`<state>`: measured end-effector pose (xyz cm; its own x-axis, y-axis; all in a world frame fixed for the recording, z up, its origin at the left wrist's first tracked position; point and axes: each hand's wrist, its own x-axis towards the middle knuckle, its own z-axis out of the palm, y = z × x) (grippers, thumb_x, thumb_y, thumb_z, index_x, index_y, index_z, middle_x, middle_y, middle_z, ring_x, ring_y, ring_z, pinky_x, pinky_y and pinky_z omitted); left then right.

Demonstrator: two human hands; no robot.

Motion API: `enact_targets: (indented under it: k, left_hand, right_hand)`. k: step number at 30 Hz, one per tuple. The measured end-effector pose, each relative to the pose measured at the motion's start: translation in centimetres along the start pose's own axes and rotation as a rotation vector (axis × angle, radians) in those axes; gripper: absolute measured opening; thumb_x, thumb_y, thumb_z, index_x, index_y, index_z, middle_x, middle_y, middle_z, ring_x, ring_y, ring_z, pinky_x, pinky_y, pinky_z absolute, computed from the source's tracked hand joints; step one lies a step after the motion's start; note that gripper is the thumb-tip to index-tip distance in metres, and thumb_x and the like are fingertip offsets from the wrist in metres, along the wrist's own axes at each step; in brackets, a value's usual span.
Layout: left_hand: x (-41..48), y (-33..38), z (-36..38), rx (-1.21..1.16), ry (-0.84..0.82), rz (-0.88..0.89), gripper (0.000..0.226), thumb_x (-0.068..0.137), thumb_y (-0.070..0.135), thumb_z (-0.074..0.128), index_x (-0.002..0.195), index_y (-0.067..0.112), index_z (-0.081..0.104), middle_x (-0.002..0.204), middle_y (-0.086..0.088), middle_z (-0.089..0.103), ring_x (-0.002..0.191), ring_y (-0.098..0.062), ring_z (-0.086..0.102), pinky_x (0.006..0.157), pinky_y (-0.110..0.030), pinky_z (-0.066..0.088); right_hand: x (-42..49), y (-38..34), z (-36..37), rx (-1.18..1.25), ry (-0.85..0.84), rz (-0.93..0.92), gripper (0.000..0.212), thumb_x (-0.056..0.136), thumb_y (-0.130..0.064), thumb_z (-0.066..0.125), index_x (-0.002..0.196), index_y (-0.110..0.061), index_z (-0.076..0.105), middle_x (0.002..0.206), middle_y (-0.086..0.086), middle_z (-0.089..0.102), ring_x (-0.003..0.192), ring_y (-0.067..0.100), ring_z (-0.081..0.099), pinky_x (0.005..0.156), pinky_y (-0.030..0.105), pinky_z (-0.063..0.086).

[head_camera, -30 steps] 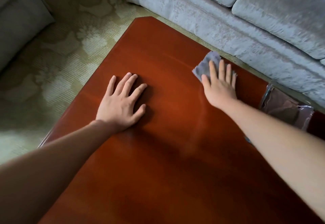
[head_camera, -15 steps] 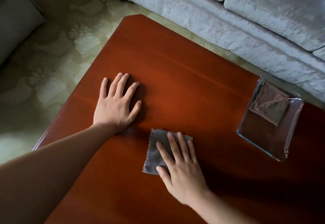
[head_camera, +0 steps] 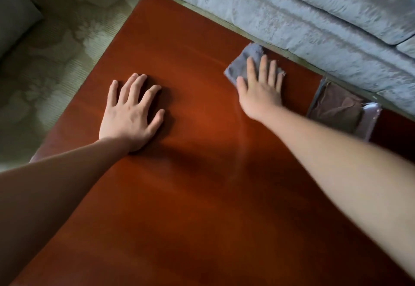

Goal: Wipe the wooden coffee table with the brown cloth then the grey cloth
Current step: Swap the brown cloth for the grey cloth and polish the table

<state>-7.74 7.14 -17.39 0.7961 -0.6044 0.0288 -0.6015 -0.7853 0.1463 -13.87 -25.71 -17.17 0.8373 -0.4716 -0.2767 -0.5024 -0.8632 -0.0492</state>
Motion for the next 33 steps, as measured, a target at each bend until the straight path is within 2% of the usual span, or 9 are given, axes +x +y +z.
enact_targets:
  k: [4, 10, 13, 14, 16, 19, 23, 27, 33]
  left_hand:
    - [0.0, 0.1, 0.0, -0.005, 0.006, -0.006, 0.066, 0.101, 0.058, 0.032, 0.155, 0.02, 0.039, 0.166, -0.016, 0.03, 0.159, -0.032, 0.019, 0.128, -0.059, 0.008]
    - [0.0, 0.9, -0.5, -0.045, -0.053, -0.059, 0.067, 0.1, 0.057, 0.031, 0.155, 0.019, 0.039, 0.167, -0.016, 0.026, 0.16, -0.031, 0.015, 0.125, -0.063, 0.001]
    - [-0.3, 4.1, -1.7, -0.146, -0.077, -0.253, 0.055, 0.1, 0.046, 0.05, 0.148, 0.02, 0.047, 0.162, -0.013, 0.034, 0.156, -0.031, 0.022, 0.119, -0.072, -0.002]
    - [-0.7, 5.9, -2.2, -0.164, -0.071, -0.3, 0.051, 0.099, 0.045, 0.055, 0.143, 0.019, 0.054, 0.154, -0.013, 0.043, 0.15, -0.034, 0.031, 0.12, -0.072, 0.004]
    - [-2.2, 9.7, -2.9, -0.185, -0.085, -0.324, 0.045, 0.098, 0.05, 0.057, 0.131, 0.02, 0.065, 0.129, -0.013, 0.058, 0.13, -0.037, 0.048, 0.116, -0.063, 0.026]
    - [-4.3, 14.7, -3.3, -0.311, -0.201, -0.345, 0.045, 0.093, 0.055, 0.066, 0.122, 0.021, 0.068, 0.112, -0.008, 0.058, 0.109, -0.036, 0.058, 0.092, -0.049, 0.048]
    - [-5.2, 18.9, -3.1, -0.42, -0.301, -0.505, 0.03, 0.092, 0.037, 0.071, 0.112, 0.016, 0.063, 0.113, -0.005, 0.064, 0.102, -0.037, 0.065, 0.078, -0.042, 0.05]
    - [-5.7, 20.4, -2.6, -0.494, -0.284, -0.595, 0.018, 0.089, 0.028, 0.076, 0.1, 0.016, 0.067, 0.101, -0.006, 0.072, 0.094, -0.037, 0.067, 0.077, -0.039, 0.053]
    - [-7.4, 21.1, -3.3, -0.521, -0.353, -0.631, 0.022, 0.082, 0.036, 0.083, 0.091, 0.025, 0.067, 0.09, 0.002, 0.072, 0.087, -0.03, 0.068, 0.076, -0.039, 0.058]
  right_hand:
    - [-12.9, -0.7, 3.3, -0.021, 0.079, -0.24, 0.068, 0.106, -0.053, 0.026, 0.166, -0.021, 0.023, 0.173, 0.018, 0.012, 0.16, 0.042, 0.009, 0.128, 0.06, 0.008]
    - [-23.0, -0.7, 5.6, -0.043, -0.061, -0.318, 0.069, 0.109, -0.059, 0.017, 0.168, -0.025, 0.005, 0.175, 0.014, -0.004, 0.161, 0.036, -0.011, 0.127, 0.062, 0.01]
    - [-22.6, -0.1, 4.3, 0.111, -0.063, -0.323, 0.069, 0.109, -0.062, 0.016, 0.168, -0.028, 0.003, 0.175, 0.007, -0.008, 0.161, 0.027, -0.016, 0.129, 0.058, 0.005]
    - [-22.5, 0.2, 3.6, 0.2, -0.036, -0.289, 0.069, 0.109, -0.06, 0.021, 0.168, -0.027, 0.007, 0.176, 0.006, -0.003, 0.162, 0.025, -0.012, 0.13, 0.054, 0.005]
    - [-22.5, 1.1, 2.4, 0.366, 0.116, -0.149, 0.065, 0.108, -0.05, 0.044, 0.163, -0.019, 0.029, 0.171, 0.01, 0.026, 0.159, 0.028, 0.018, 0.129, 0.046, 0.021]
    - [-22.1, 2.2, 1.4, 0.514, 0.229, 0.129, 0.055, 0.097, -0.037, 0.071, 0.142, -0.01, 0.058, 0.133, 0.008, 0.064, 0.124, 0.028, 0.059, 0.104, 0.04, 0.048]
    - [-22.0, 2.0, 0.8, 0.627, 0.012, 0.327, 0.04, 0.09, -0.037, 0.08, 0.122, -0.018, 0.066, 0.108, -0.001, 0.071, 0.103, 0.026, 0.067, 0.084, 0.037, 0.046]
    - [-22.9, 2.0, 1.2, 0.672, -0.015, 0.399, 0.036, 0.089, -0.031, 0.082, 0.119, -0.019, 0.066, 0.106, 0.002, 0.076, 0.101, 0.028, 0.07, 0.083, 0.037, 0.049]
    - [-25.0, 4.1, 1.5, 0.665, -0.032, 0.429, 0.032, 0.088, -0.032, 0.083, 0.114, -0.02, 0.069, 0.1, -0.002, 0.075, 0.093, 0.023, 0.071, 0.079, 0.036, 0.053]
